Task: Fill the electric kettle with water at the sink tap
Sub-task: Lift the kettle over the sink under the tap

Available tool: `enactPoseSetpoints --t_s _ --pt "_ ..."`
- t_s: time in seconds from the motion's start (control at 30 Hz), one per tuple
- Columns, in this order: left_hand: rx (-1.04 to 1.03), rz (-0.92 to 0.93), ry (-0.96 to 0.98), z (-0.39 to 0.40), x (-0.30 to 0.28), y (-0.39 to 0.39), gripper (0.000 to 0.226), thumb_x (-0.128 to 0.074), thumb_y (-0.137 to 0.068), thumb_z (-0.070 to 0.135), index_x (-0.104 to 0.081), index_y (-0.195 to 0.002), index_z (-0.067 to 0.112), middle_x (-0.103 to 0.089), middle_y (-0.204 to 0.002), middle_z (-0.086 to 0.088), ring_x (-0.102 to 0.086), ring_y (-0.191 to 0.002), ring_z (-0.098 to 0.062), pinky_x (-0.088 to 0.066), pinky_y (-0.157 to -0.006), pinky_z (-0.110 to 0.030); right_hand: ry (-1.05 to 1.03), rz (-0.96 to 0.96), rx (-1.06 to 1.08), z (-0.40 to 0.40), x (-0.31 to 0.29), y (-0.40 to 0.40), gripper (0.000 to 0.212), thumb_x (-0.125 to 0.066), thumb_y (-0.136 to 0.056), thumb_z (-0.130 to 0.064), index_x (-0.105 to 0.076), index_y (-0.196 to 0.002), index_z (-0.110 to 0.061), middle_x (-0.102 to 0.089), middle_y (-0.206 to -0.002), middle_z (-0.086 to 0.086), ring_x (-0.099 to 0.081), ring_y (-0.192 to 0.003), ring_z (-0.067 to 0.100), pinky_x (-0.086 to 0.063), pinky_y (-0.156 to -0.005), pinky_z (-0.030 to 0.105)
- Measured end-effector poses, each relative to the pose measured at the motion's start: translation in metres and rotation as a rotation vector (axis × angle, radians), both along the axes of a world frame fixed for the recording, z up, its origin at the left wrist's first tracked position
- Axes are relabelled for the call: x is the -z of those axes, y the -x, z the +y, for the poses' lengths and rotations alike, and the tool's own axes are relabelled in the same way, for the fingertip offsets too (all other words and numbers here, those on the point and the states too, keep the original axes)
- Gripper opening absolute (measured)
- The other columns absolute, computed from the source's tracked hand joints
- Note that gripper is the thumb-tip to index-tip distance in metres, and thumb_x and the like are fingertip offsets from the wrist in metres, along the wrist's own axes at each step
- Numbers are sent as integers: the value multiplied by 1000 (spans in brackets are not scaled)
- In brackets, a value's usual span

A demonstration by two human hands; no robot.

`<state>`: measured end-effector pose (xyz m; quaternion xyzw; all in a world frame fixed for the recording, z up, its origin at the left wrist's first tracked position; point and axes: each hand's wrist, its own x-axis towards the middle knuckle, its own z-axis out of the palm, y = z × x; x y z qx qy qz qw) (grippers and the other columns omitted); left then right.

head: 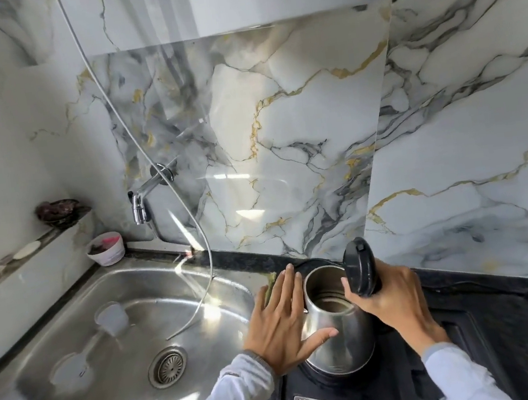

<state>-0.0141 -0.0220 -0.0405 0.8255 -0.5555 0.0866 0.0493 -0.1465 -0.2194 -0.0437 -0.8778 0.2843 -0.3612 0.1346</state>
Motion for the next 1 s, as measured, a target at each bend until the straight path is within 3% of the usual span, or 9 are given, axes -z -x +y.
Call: enactPoseSetpoints --t_s 0.17,0.3,0.47,0.57,0.7,0.87,0.93,1.0 --pt "55 28 101 16 -17 -24 106 -31 -87 84 -44 -145 -3 -42 -156 -23 -47 -141 -33 -52 -104 -49 41 -15 51 21 -32 -15 54 -65 -62 -69 -67 -66 -16 -70 -54 8 -71 -58 38 -55 -52 35" --pt "78 24 127 44 -37 -68 107 -26 -85 86 -45 -145 0 -45 -155 -20 -49 -139 -31 -51 -105 -49 89 -32 71 51 -51 -51 53 -65 -64 -71 -67 -64 -17 -69 -52 5 -70 -53 34 -55 -50 37" --pt "102 -21 171 89 -48 -150 107 -18 -88 85 -46 -144 -1 -46 -154 -22 -49 -139 -34 -51 -105 -51 82 -102 31 96 -64 -131 37 -67 -66 -68 -51 -60 -35 -69 -51 3 -70 -52 28 -45 -52 25" --pt "74 -42 161 113 -48 -189 108 -20 -87 86 -47 -144 -1 -47 -153 -21 -48 -140 -33 -50 -106 -51 65 -91 19 117 -62 -174 45 -68 -66 -68 -62 -60 -24 -70 -53 3 -70 -52 27 -44 -54 23" --pt "40 -43 134 145 -32 -246 107 -20 -88 86 -44 -146 -1 -44 -155 -22 -44 -142 -33 -47 -110 -53 28 -49 -20 146 -49 -239 52 -68 -66 -69 -65 -64 -18 -71 -55 2 -71 -55 28 -55 -52 33" --pt "-9 -35 76 170 -12 -311 100 -15 -90 83 -35 -153 7 -40 -159 -14 -41 -145 -28 -44 -112 -49 -32 38 -60 167 -21 -309 58 -65 -66 -74 -69 -69 -16 -75 -63 4 -73 -67 32 -58 -61 43" --pt "-52 22 121 170 -12 -335 93 -11 -92 78 -33 -154 12 -47 -156 -10 -48 -140 -24 -44 -109 -47 -52 58 -65 171 -7 -331 60 -64 -65 -75 -70 -71 -16 -76 -65 4 -74 -69 32 -58 -61 42" --pt "-109 103 227 162 -17 -358 80 -23 -98 69 -33 -153 13 -64 -138 -11 -63 -119 -27 -49 -99 -44 -61 71 -79 172 5 -350 58 -64 -65 -74 -71 -72 -17 -77 -66 3 -74 -67 28 -58 -60 39"
